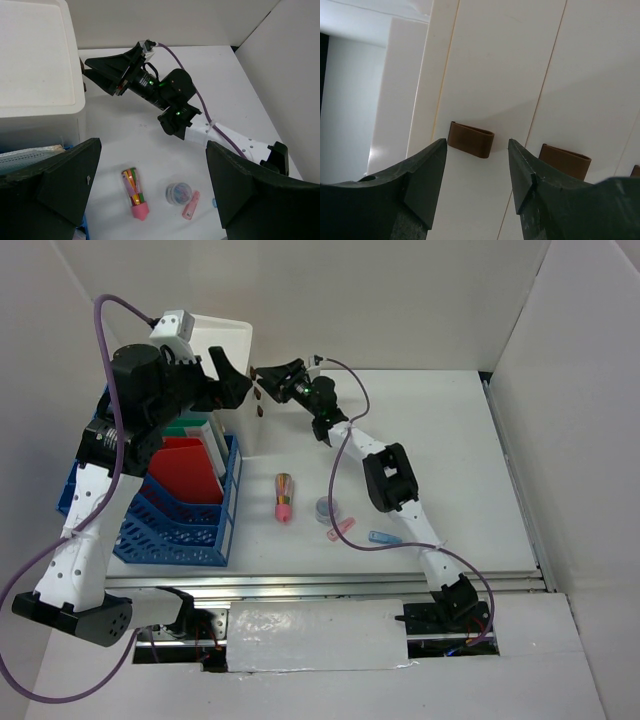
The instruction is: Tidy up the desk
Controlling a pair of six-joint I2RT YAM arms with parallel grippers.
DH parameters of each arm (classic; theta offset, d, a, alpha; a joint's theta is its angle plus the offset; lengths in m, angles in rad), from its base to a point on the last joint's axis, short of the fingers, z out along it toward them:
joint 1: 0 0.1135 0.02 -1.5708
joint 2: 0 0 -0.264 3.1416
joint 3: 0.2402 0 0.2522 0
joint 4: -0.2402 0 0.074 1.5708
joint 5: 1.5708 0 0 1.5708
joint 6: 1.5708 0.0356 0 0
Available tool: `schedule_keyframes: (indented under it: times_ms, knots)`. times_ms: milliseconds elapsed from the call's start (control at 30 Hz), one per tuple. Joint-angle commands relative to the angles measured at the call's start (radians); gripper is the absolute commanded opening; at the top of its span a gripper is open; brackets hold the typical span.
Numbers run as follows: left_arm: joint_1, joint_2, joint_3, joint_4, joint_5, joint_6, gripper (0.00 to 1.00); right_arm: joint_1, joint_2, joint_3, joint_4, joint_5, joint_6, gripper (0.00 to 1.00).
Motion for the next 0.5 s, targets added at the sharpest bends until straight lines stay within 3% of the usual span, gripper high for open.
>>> schedule_keyframes:
  times_ms: [0,333,467]
  knots:
    - [-0.001,0.001,0.019,0.038,0.041,0.019,0.99,0.016,0.02,0.068,0.061,0.023,0.007,0.6]
    - [0.006,0.009,0.014,0.047,0.079,0.017,1.0,0.025,0.017,0.068,0.096,0.049,0.017,0.57]
    - [0.006,0.013,0.014,0.047,0.095,0.017,1.0,0.025,0.023,0.08,0.107,0.056,0.031,0.49]
